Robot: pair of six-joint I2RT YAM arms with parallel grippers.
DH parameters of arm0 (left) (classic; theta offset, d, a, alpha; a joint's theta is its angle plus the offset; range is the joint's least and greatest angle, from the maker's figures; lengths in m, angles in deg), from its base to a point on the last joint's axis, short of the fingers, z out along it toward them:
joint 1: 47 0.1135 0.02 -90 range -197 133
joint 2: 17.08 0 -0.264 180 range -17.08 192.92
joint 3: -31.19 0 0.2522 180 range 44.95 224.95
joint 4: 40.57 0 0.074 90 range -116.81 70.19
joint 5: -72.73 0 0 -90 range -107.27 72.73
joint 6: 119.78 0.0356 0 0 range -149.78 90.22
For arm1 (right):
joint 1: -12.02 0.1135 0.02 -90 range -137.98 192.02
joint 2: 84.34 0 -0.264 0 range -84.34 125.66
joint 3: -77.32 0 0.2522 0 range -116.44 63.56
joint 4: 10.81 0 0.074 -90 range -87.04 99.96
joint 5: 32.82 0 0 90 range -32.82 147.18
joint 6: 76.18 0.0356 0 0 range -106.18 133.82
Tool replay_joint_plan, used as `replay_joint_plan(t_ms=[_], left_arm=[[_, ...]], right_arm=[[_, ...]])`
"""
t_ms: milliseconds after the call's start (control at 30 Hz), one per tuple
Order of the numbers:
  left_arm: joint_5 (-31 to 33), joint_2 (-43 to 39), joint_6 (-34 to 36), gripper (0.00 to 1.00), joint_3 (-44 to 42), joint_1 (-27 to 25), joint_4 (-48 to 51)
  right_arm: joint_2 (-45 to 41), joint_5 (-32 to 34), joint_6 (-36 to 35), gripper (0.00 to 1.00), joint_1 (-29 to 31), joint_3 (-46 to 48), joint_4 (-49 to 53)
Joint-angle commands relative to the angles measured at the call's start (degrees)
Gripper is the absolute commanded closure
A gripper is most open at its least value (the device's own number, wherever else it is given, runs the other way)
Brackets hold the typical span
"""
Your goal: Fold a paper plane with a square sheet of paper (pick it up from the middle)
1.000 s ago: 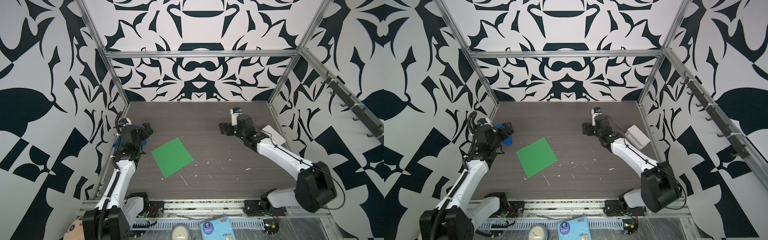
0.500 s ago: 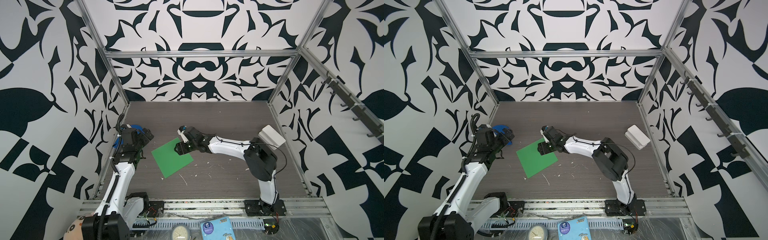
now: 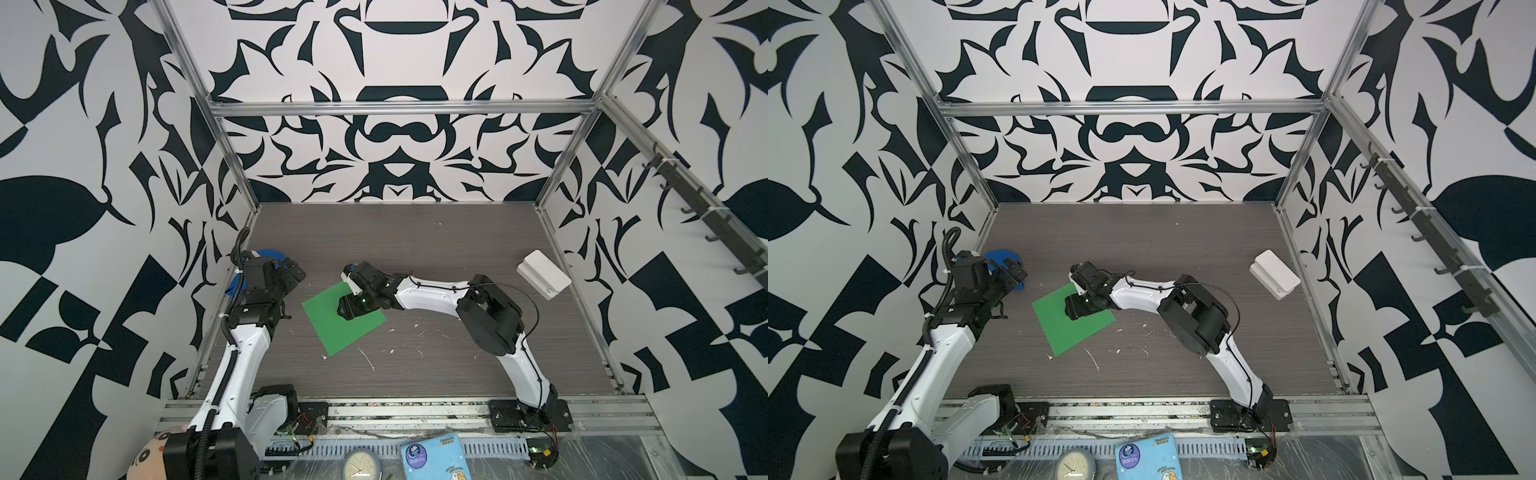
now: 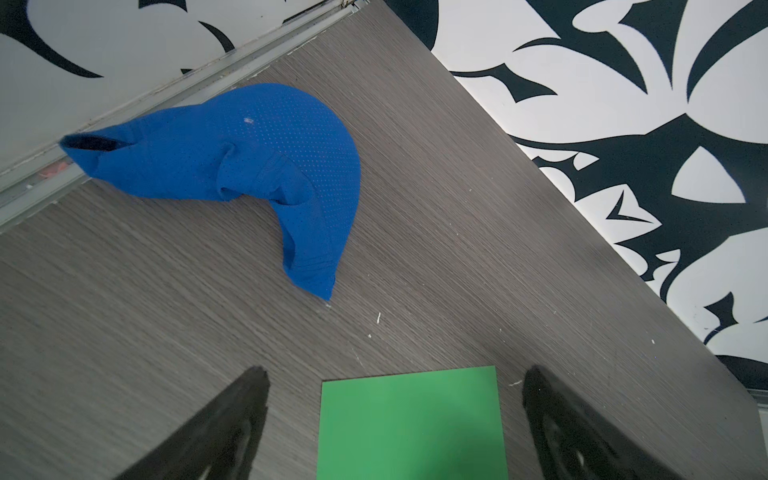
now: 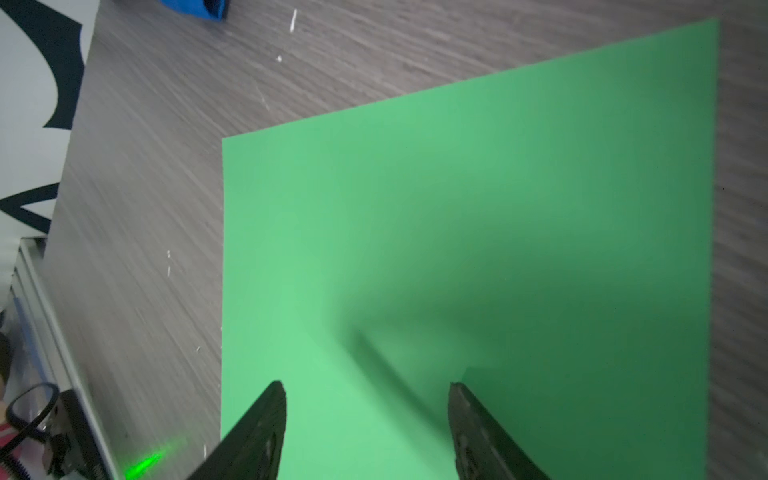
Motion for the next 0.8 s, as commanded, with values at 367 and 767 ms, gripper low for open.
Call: replay_joint_plan(t_ms=[367, 767], left_arm=[[-7.5, 10.5, -0.6, 0.0, 5.1, -0.9, 1.3], [-8.2, 30.7, -4.3, 0.01, 21.5, -22.6, 14.5]], right_arm=[[-14.6, 12.7, 12.1, 0.33, -8.8, 25.4, -5.6], [-35.3, 9.7, 12.5, 0.25, -16.2, 33.5, -5.5]])
